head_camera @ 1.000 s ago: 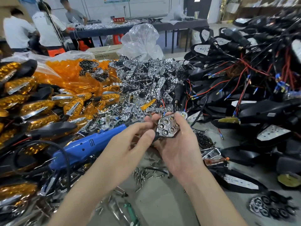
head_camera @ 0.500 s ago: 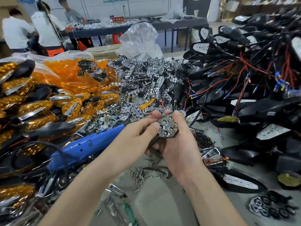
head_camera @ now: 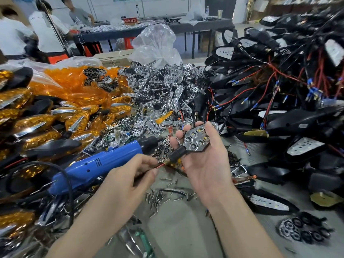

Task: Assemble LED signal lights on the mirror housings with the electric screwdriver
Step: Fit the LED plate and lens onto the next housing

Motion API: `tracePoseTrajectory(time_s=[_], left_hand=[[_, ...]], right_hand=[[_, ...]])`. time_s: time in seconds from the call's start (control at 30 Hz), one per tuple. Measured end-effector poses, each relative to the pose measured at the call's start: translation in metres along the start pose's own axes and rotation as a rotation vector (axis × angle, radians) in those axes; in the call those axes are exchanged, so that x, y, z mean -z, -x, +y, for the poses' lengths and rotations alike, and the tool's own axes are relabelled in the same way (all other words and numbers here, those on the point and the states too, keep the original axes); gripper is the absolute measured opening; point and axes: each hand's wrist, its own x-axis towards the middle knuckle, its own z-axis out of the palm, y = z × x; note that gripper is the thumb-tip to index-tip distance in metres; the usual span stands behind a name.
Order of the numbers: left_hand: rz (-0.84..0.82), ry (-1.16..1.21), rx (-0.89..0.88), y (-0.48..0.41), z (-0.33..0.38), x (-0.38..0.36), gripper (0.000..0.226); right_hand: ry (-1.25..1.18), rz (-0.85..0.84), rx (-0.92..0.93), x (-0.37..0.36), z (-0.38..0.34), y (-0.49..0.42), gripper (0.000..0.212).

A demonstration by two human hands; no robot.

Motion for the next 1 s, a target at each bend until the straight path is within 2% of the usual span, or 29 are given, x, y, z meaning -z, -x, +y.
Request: tracePoseTrajectory(time_s=[0.3,1.0], left_hand=[[0.117,-0.072,-0.079,0.0023,-0.0019,-0.0050,0.012],[0.118,-0.162,-0.165,0.0057,0.0008,-0.0068,0.012]], right_hand=[[-0.006,-0.008,-0.001,0.0016,0.0008,-0.0007,0.016],[-0.003,0.023,0.038,-0.0034,0.0037,0.0024,0.014]])
